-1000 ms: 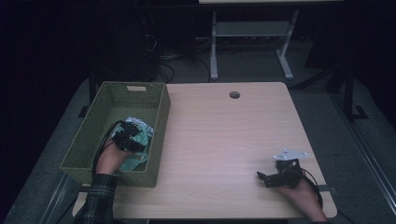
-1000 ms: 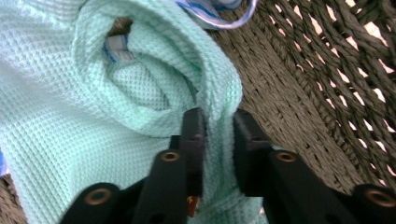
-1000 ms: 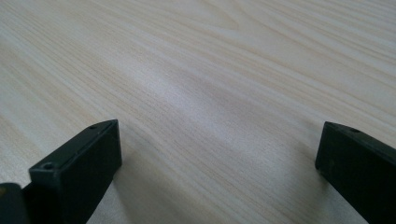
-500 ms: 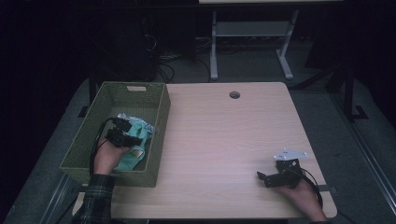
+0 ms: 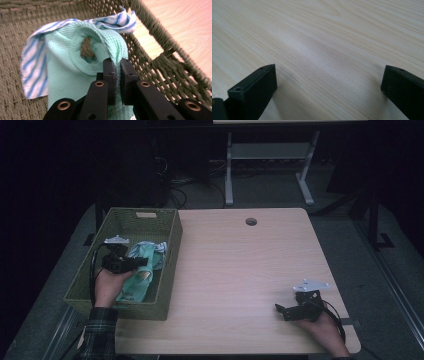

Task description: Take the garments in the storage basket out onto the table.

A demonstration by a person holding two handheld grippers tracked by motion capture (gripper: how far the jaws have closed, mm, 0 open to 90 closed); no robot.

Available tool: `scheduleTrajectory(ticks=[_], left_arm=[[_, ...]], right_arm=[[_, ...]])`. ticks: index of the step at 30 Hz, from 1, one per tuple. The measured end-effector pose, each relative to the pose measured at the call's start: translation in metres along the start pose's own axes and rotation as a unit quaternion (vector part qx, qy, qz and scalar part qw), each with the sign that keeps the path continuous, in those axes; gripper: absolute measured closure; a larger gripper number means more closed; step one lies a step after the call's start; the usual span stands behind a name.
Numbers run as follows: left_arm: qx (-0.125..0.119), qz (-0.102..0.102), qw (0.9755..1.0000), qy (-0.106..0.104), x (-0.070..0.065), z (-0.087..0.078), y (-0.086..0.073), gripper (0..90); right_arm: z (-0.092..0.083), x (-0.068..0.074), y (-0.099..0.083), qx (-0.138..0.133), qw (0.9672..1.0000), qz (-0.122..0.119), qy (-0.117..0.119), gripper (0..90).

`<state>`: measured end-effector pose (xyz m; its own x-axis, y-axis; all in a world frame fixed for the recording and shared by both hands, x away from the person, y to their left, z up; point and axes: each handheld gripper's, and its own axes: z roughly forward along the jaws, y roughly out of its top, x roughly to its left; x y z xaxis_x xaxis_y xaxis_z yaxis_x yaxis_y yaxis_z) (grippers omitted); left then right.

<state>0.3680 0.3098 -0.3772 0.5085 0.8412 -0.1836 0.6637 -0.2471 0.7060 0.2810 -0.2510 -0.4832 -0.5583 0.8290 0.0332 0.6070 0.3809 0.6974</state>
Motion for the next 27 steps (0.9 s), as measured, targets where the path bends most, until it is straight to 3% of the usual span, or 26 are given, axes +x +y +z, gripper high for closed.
scheduleTrajectory(ticks=[10,18,27], left_arm=[[-0.067,-0.017,0.9975,-0.013,0.003,-0.024,0.002,84.6],[-0.096,-0.009,0.9951,-0.025,0.002,-0.041,0.007,84.6],[-0.123,0.013,0.9918,-0.034,-0.008,-0.052,0.015,84.6]], right_arm=[[0.0,0.0,0.0,0.0,1.0,0.0,0.0,0.0],[0.0,0.0,0.0,0.0,1.0,0.0,0.0,0.0],[0.0,0.0,0.0,0.0,1.0,0.0,0.0,0.0]])
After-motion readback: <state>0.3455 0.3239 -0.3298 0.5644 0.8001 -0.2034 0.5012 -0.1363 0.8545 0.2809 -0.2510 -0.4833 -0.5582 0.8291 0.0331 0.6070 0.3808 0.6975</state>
